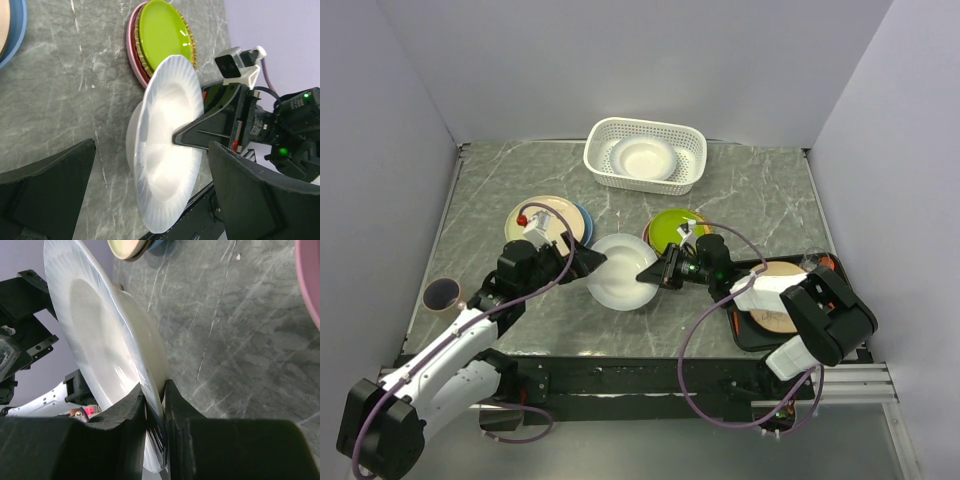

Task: Place the plates into the plastic bin on the countertop
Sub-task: Pick up the plate at the center of the board.

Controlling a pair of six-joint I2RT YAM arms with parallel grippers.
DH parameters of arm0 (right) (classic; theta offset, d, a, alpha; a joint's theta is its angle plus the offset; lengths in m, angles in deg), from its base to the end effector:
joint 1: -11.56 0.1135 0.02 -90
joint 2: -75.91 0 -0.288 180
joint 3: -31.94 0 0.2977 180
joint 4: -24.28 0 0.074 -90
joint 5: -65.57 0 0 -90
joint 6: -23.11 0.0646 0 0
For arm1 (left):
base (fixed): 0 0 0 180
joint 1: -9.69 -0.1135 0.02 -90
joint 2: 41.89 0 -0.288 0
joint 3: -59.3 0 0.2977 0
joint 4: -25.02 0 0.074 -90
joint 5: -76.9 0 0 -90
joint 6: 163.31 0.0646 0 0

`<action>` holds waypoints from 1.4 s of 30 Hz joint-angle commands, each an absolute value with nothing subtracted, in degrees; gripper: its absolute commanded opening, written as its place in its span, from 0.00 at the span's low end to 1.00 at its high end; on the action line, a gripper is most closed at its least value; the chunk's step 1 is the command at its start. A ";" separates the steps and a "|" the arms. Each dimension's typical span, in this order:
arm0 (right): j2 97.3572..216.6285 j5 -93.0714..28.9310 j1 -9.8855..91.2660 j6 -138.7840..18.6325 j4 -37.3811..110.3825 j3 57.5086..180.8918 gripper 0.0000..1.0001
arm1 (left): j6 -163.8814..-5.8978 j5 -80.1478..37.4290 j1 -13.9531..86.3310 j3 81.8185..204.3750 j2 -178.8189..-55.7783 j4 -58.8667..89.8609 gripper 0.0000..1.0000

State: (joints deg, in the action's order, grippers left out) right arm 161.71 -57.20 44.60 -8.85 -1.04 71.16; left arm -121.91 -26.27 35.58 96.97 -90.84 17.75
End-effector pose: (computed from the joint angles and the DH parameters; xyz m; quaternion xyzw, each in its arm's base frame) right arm 0.2518 0.2055 0.1380 0.0159 0.8076 0.5497 0.2132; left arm 0.2208 -0.1235 0.2289 -0.0931 0.8039 -0.4252 0.4054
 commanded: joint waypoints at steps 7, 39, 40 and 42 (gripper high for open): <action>157.12 -55.89 44.96 -9.32 -1.63 73.88 0.00 | -118.05 -21.01 35.44 100.37 -89.27 11.64 0.99; 179.09 -58.00 34.68 -10.47 12.79 109.47 0.00 | -113.74 -23.73 35.53 100.81 -83.90 11.99 0.99; 179.70 -57.92 34.33 -10.81 13.92 110.27 0.00 | -113.74 -23.91 35.53 100.81 -83.99 12.16 0.99; 180.15 -57.74 33.36 -10.90 14.81 112.20 0.00 | -114.00 -24.87 35.53 100.37 -84.17 12.95 0.99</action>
